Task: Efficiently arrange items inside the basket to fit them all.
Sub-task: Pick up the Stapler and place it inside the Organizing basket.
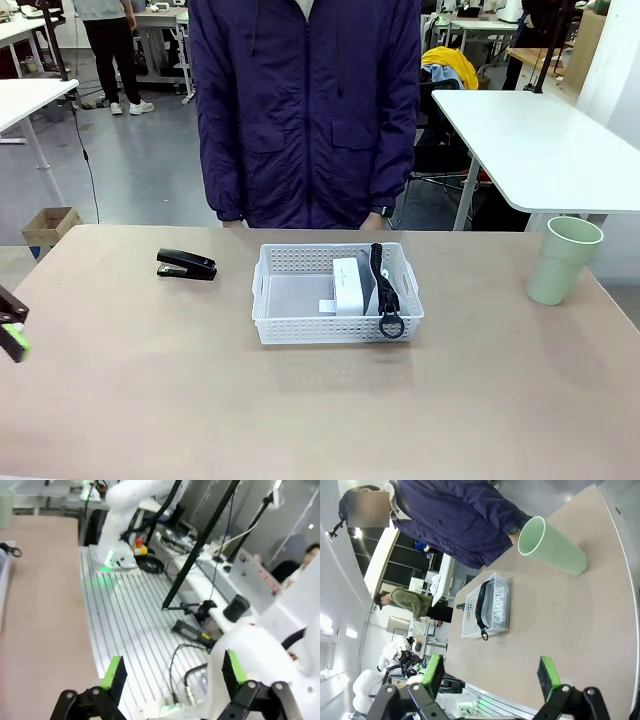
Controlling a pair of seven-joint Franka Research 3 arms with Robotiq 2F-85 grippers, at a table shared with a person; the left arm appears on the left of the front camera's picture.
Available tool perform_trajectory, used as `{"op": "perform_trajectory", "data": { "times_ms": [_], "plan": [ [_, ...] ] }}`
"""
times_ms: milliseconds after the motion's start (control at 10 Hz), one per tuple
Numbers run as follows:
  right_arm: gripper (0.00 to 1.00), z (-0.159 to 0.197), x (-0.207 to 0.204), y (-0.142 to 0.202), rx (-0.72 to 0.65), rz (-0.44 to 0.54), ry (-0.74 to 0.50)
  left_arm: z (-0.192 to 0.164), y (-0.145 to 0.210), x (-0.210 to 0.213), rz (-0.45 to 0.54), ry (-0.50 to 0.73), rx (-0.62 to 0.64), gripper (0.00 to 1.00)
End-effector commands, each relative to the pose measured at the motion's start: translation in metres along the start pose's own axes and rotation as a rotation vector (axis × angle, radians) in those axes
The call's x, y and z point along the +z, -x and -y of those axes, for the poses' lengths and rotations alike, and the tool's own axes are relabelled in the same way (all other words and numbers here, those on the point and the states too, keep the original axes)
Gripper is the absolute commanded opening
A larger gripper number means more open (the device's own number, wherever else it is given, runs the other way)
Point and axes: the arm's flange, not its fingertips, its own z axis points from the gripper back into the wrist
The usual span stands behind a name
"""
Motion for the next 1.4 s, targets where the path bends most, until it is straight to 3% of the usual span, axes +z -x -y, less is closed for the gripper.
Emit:
{"op": "perform_trajectory", "data": {
  "times_ms": [0, 400, 600, 800, 1000, 1200, 1300],
  "plan": [
    [1.0, 0.001, -0.001, 0.001, 0.016, -0.008, 0.0, 0.006, 0.0, 0.008, 0.035, 0.014, 0.041, 1.0],
    [1.0, 0.001, -0.001, 0.001, 0.016, -0.008, 0.0, 0.002, 0.003, 0.002, 0.016, 0.002, 0.018, 1.0],
    [1.0, 0.001, -0.001, 0.001, 0.016, -0.008, 0.0, -0.038, -0.044, 0.009, -0.079, -0.34, 0.023, 1.0],
    [1.0, 0.001, -0.001, 0.001, 0.016, -0.008, 0.0, -0.092, -0.087, 0.02, -0.266, -0.561, 0.032, 1.0],
    [1.0, 0.001, -0.001, 0.001, 0.016, -0.008, 0.0, -0.125, -0.105, 0.035, -0.535, -0.649, 0.049, 1.0],
    [1.0, 0.001, -0.001, 0.001, 0.016, -0.008, 0.0, -0.133, -0.105, 0.038, -0.736, -0.741, 0.142, 1.0],
    [1.0, 0.001, -0.001, 0.001, 0.016, -0.008, 0.0, -0.138, -0.103, 0.032, -0.785, -0.768, 0.161, 1.0]
  ]
}}
